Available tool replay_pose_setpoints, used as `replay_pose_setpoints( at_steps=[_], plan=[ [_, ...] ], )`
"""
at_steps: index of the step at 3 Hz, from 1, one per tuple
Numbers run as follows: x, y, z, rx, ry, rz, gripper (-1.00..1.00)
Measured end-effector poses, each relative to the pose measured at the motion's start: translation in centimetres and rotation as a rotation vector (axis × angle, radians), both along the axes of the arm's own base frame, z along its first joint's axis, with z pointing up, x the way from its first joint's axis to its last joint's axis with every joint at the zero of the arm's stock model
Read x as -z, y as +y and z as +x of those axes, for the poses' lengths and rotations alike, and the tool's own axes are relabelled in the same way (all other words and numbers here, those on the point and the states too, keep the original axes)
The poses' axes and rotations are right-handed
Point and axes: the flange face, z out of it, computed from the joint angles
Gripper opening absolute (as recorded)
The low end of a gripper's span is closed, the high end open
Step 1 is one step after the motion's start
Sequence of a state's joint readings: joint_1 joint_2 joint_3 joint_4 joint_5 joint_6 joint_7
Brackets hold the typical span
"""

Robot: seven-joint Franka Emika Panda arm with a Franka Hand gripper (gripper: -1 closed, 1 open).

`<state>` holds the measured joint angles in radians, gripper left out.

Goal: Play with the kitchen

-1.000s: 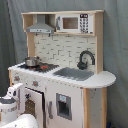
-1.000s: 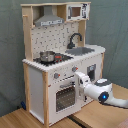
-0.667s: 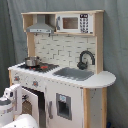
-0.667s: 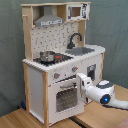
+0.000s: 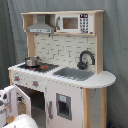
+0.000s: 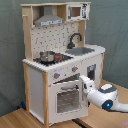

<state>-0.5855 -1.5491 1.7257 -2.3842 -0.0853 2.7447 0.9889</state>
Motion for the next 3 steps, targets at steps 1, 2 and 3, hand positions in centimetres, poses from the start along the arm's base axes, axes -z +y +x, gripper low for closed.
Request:
replay_pose_setpoints(
  at_steps=[1, 2, 3],
  plan=[
    [0.2, 1.1, -1.4, 0.02, -0.025, 0.0, -1.0],
    [0.5, 2.5, -2.9, 0.037, -0.048, -0.001, -1.0],
    [0.8, 3.6, -3.9, 0.062, -0.076, -0.003, -1.0]
  ],
)
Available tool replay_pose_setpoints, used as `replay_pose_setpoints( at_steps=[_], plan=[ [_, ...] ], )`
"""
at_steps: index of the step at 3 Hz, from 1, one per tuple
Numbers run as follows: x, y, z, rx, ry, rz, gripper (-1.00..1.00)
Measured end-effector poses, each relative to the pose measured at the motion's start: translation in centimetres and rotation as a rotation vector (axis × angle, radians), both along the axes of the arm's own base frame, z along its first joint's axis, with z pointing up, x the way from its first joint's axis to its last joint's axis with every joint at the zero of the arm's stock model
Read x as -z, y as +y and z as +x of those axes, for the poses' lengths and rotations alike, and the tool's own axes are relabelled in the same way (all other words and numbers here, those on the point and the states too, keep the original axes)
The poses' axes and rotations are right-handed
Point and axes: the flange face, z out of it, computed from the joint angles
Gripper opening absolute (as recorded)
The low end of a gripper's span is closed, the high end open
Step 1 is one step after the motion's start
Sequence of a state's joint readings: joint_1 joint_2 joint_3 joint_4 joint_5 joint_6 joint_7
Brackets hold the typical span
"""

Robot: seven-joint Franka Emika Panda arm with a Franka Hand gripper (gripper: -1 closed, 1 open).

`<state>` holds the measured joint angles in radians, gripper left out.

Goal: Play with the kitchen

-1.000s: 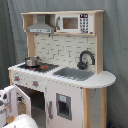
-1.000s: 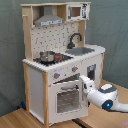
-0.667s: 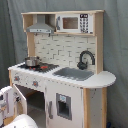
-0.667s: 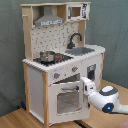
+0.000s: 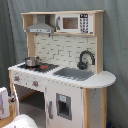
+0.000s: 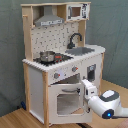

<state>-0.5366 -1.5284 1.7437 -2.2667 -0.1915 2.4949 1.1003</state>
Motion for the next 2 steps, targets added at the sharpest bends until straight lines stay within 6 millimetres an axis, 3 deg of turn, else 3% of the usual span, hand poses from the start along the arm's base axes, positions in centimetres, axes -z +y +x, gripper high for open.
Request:
replay_pose_setpoints(
  at_steps=[2],
  plan=[
    [-0.43, 1.18, -0.81, 0.024, -0.048, 0.002, -1.0]
  ],
)
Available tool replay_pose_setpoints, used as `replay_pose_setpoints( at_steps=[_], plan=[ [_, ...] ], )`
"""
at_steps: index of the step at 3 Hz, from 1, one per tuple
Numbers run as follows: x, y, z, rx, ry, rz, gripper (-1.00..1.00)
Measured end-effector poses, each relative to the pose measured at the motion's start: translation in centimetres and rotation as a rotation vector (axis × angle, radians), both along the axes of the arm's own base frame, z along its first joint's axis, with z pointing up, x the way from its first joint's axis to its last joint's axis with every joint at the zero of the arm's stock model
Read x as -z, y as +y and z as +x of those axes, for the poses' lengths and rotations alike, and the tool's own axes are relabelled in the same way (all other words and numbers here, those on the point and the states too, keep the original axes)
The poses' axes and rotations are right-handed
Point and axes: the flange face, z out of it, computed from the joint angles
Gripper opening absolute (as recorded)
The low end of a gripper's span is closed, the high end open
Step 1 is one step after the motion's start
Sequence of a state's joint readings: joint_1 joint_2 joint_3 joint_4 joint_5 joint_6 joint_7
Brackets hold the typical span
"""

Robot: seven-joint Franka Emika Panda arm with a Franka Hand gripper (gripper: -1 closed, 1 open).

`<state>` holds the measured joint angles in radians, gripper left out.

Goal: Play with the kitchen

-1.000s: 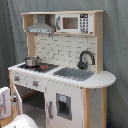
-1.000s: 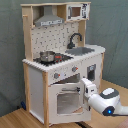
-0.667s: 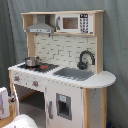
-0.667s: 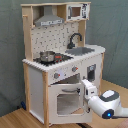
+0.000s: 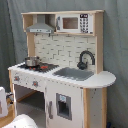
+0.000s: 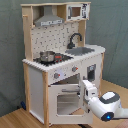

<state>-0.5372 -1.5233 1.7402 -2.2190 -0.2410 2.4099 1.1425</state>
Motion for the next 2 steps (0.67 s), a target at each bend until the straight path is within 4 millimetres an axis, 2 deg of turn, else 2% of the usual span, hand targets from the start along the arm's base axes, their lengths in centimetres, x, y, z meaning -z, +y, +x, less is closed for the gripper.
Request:
replay_pose_setpoints(
  at_steps=[1, 2],
  plan=[
    [-0.06, 0.0, 0.01, 0.001, -0.002, 0.0, 1.0],
    [-0.14, 0.32, -0.2, -0.003, -0.018, 0.0, 1.0]
  ],
)
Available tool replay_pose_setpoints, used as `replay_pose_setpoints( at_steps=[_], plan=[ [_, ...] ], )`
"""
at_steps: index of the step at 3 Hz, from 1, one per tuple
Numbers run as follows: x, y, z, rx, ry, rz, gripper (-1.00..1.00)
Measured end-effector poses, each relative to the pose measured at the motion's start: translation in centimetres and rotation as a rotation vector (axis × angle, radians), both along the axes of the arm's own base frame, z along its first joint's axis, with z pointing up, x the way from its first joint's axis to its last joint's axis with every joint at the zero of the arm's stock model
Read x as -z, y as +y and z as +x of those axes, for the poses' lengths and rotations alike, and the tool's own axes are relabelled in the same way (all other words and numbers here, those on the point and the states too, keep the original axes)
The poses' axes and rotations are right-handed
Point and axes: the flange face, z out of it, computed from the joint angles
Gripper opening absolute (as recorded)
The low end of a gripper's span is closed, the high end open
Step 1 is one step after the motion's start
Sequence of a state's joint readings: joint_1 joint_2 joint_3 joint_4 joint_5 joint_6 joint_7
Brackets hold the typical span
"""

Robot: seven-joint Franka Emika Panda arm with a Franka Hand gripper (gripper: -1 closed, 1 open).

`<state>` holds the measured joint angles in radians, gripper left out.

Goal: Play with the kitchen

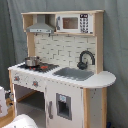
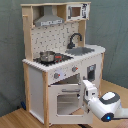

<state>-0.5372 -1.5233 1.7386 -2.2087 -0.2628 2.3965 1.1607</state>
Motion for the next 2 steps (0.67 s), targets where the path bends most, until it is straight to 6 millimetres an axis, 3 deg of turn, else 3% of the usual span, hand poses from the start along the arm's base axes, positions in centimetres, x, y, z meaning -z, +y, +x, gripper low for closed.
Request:
replay_pose_setpoints(
  at_steps=[1, 2],
  plan=[
    [0.0, 0.02, -0.01, 0.0, 0.0, 0.0, -1.0],
    [0.01, 0.05, -0.04, 0.0, -0.001, 0.0, -1.0]
  ],
)
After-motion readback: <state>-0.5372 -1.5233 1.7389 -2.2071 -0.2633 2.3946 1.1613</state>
